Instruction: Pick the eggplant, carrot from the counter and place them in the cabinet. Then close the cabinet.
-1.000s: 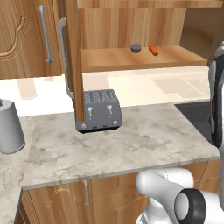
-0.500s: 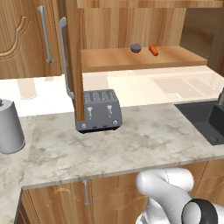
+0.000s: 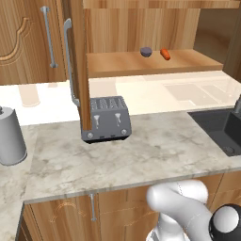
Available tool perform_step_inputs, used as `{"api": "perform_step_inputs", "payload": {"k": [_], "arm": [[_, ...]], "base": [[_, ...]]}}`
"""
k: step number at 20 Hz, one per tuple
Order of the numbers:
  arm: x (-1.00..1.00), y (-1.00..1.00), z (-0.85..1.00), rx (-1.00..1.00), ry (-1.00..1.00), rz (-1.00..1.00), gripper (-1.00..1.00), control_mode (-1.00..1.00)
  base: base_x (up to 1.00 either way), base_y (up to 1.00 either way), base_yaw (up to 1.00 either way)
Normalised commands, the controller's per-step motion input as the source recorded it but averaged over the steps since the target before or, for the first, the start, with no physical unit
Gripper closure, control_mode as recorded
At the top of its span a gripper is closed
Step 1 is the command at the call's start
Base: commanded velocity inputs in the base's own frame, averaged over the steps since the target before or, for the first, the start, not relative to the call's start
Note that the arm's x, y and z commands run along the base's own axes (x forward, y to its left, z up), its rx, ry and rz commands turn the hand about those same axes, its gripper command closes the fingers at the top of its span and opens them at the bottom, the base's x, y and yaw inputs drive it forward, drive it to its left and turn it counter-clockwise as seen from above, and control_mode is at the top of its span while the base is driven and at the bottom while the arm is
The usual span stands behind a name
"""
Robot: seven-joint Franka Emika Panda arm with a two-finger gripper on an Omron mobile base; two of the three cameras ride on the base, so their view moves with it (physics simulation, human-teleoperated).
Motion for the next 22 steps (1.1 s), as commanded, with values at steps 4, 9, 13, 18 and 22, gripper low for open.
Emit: {"api": "perform_step_inputs", "payload": {"k": [4,9,13,18,22], "arm": [[0.97,-0.59,-0.52,0.26,0.03,0.19,-1.00,-1.00],[1.00,-0.57,-0.30,0.23,0.00,0.16,-1.00,-1.00],[1.00,-0.71,-0.02,0.20,0.00,0.08,-1.00,-1.00],[1.00,-0.31,0.00,0.17,0.00,0.06,-1.00,-1.00],[0.71,0.22,-0.08,0.08,0.00,0.21,-1.00,-1.00]], "base": [[0.00,0.00,0.00],[0.00,0.00,0.00],[0.00,0.00,0.00],[0.00,0.00,0.00],[0.00,0.00,0.00]]}}
